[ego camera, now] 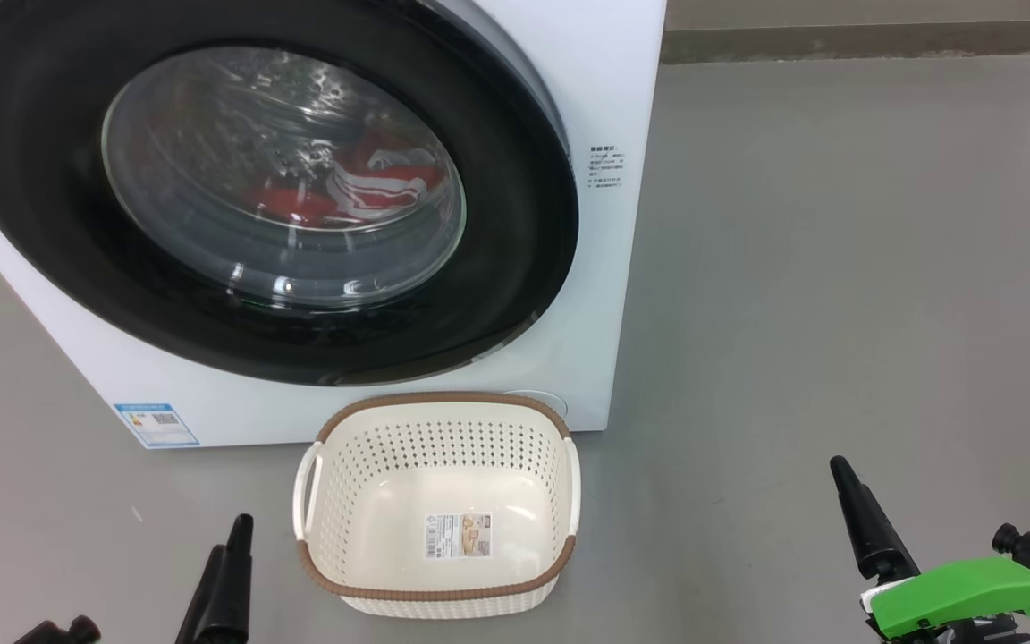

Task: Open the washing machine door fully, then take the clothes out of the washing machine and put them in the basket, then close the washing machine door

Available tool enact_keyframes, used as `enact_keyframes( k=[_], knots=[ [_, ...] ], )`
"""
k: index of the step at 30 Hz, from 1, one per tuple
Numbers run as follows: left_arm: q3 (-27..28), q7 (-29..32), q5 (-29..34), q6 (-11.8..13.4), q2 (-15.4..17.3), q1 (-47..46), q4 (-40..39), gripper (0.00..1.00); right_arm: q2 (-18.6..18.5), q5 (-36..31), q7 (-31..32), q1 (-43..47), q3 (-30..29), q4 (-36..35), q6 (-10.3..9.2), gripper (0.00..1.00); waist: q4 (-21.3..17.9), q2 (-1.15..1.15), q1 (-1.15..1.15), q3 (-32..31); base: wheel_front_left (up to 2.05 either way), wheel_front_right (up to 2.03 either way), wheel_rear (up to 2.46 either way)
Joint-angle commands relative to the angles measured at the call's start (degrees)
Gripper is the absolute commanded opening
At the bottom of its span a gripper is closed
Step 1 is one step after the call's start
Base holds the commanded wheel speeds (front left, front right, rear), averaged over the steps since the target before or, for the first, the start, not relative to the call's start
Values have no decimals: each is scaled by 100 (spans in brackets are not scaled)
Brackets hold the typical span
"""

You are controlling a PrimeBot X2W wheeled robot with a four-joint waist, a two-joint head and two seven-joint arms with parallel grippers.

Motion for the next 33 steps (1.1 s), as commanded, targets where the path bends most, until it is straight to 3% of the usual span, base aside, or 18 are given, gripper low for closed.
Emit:
enact_keyframes(
  k=[1, 33],
  knots=[
    [64, -63, 170, 1, 96, -43, -203, 100, -90, -161, -75, -93, 62, -168, 2, 100, 0, 0, -1, 2, 0, 0, 0],
    [-31, -607, 2488, 89, 187, 129, -666, 100, -128, -2012, -614, -19, 286, -269, 3, 100, 42, 0, -1, 59, 0, 0, 0]
  ],
)
